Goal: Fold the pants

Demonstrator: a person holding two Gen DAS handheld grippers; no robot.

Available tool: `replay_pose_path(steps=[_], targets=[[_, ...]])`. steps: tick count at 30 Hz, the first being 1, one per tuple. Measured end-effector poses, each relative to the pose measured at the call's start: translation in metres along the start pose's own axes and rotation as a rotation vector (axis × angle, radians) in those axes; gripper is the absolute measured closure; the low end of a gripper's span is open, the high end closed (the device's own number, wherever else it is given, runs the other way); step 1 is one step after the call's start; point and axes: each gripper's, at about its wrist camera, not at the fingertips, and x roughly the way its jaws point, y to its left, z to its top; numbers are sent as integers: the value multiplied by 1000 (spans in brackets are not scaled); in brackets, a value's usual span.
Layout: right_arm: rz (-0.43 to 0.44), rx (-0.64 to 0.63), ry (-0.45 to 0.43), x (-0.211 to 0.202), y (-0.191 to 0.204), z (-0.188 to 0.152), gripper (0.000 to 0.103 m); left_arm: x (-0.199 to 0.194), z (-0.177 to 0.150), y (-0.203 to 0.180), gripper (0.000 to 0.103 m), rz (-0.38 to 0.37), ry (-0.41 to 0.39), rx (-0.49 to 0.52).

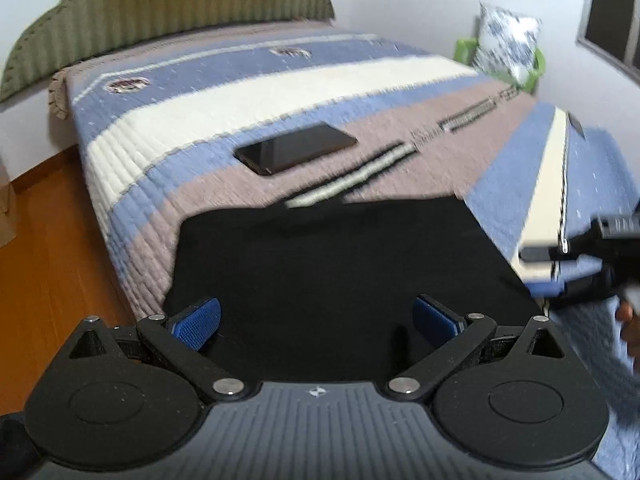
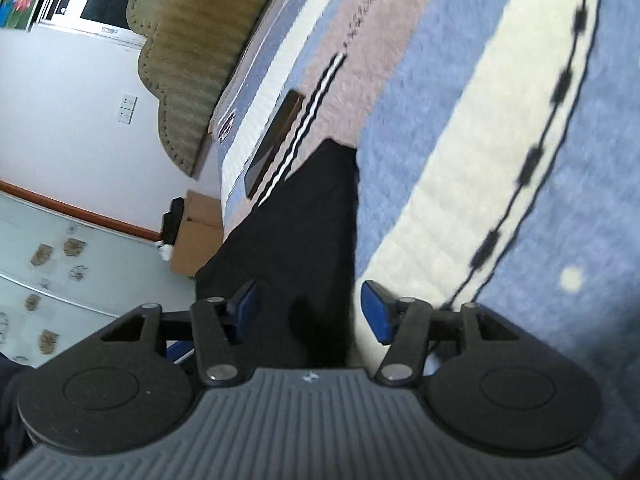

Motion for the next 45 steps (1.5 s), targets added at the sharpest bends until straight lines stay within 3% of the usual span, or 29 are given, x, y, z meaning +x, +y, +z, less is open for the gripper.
replay_pose_path(steps=[3,7,9,12,15,19,25,28,33,41,45], targets=[[25,18,35,9,2,-5,49,-5,-2,23,0,-30,-4,-70],[17,36,59,12,0,-7,53,1,-18,77,0,-134,72,-278],[19,49,71,12,-1,-9,55,6,-34,112,0,-240,128,-448],[-8,44,55,8,-1,-13,57,12,-61,153,0,-386,131,-690],[23,57,61,8,-3,-18,50,24,-77,169,0,-550,149,-812],[74,-2,119,15,11,-27,22,49,-85,163,0,-595,223,-828],[37,39,89,15,11,-28,36,80,-111,161,0,-804,282,-926],[55,33,101,14,12,-29,33,86,-121,160,0,-895,278,-978],[106,78,86,17,13,-26,25,87,-136,168,0,-980,220,-1113],[190,125,26,10,-1,-26,26,80,-126,175,0,-1106,70,-1135],[157,123,31,18,0,-22,28,92,-93,164,0,-1029,149,-1054]])
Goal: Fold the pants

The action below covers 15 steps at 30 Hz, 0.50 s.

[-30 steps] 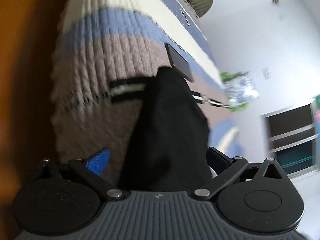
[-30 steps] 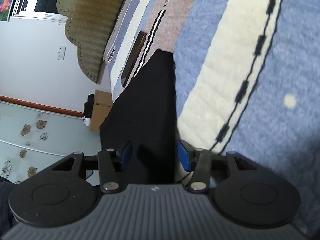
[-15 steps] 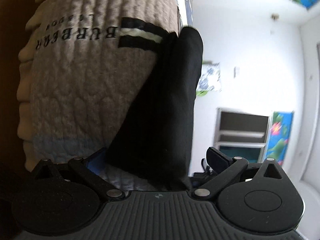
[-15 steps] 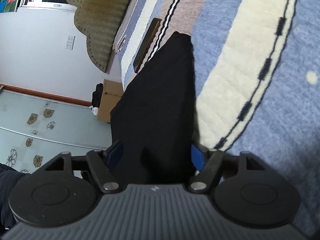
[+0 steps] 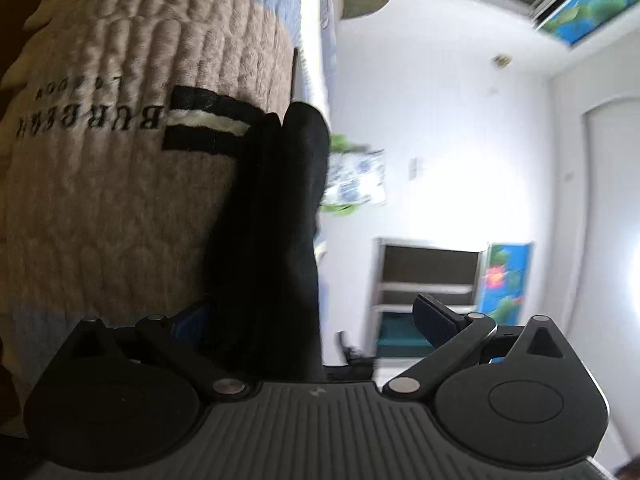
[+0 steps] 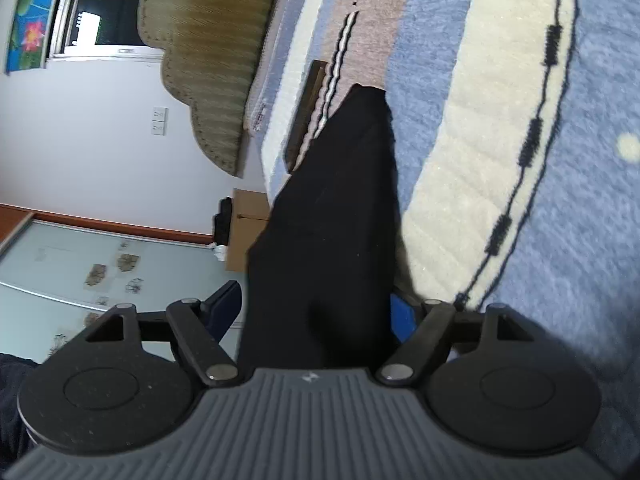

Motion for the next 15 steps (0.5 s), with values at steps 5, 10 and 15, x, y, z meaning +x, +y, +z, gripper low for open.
replay_pose_path(steps=[5,10,15], targets=[[14,-15,-3,10,7,10,32,25,2,-35,0,77,53,114],[54,11,-16,5,-1,14,37,41,16,-48,0,264,45,143],[-19,30,-34,14,-4,24,50,44,18,-64,0,354,40,201]])
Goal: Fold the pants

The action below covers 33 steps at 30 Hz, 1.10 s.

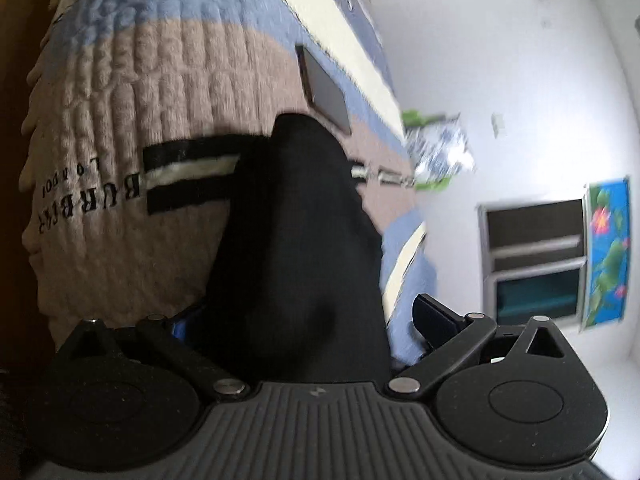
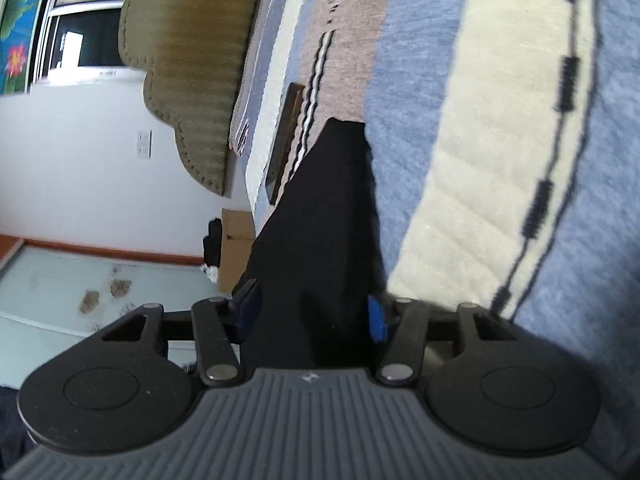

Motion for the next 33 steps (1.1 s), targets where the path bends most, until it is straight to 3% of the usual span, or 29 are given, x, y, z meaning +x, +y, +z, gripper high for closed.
replay_pose_path(steps=[4,6,8,10,12,16,18,23,27,33], targets=[[34,-71,42,4,10,-6,49,19,-2,-9,0,12,36,-36],[31,-58,56,12,8,-3,54,22,-3,-18,0,45,28,-40],[10,-74,69,20,10,-3,57,23,-4,-19,0,29,17,-25],[-31,-109,67,21,16,-5,76,20,-8,-10,1,-47,5,-40],[-54,-100,62,19,13,-5,82,13,-9,0,19,-98,-15,-69],[-43,-98,45,16,11,-8,83,8,-11,-4,64,-28,-21,-64],[-37,-105,42,16,14,-9,83,5,-13,-8,76,-7,-20,-47],[-43,-94,35,15,15,-8,83,-8,-20,-16,81,79,-28,12],[-62,-111,33,12,17,-7,83,-3,-27,-40,83,160,-60,136],[-36,-156,-2,0,37,-6,89,-6,-37,-75,85,191,-82,224]])
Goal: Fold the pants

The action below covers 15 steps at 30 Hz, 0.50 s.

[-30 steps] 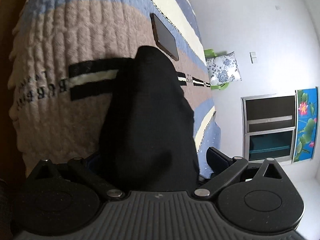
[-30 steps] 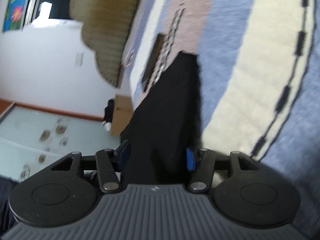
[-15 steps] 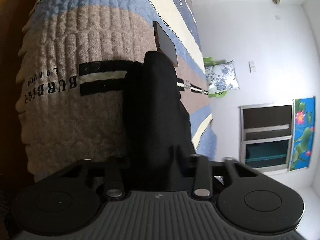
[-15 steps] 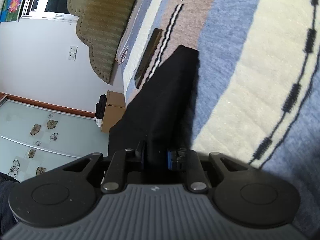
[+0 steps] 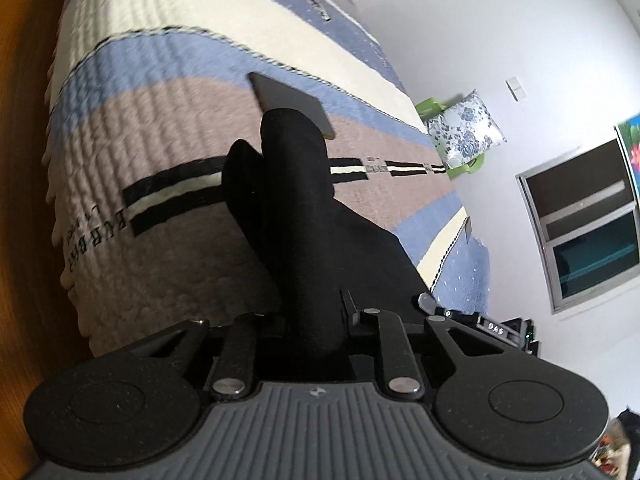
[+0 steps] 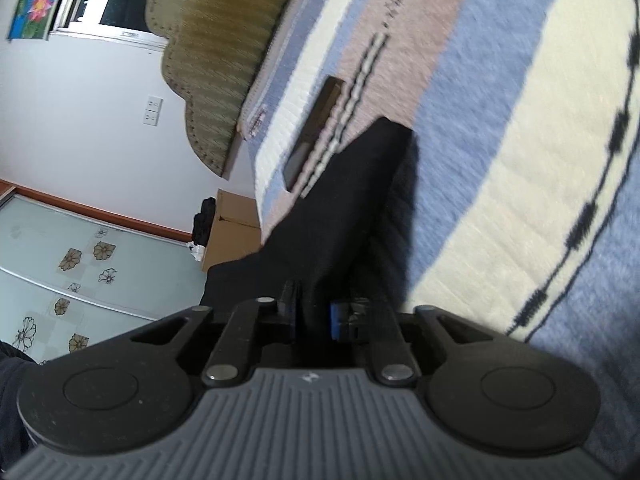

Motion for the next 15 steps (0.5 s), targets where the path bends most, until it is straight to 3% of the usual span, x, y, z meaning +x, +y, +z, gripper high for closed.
replay_pose_path(steps=[7,15], targets=[[23,-77,-9,-13,25,9,90,2,1,-39,86,29,-23,63],[50,-165,-89,-56,51,40,90,19,21,-94,86,-21,-49,147]])
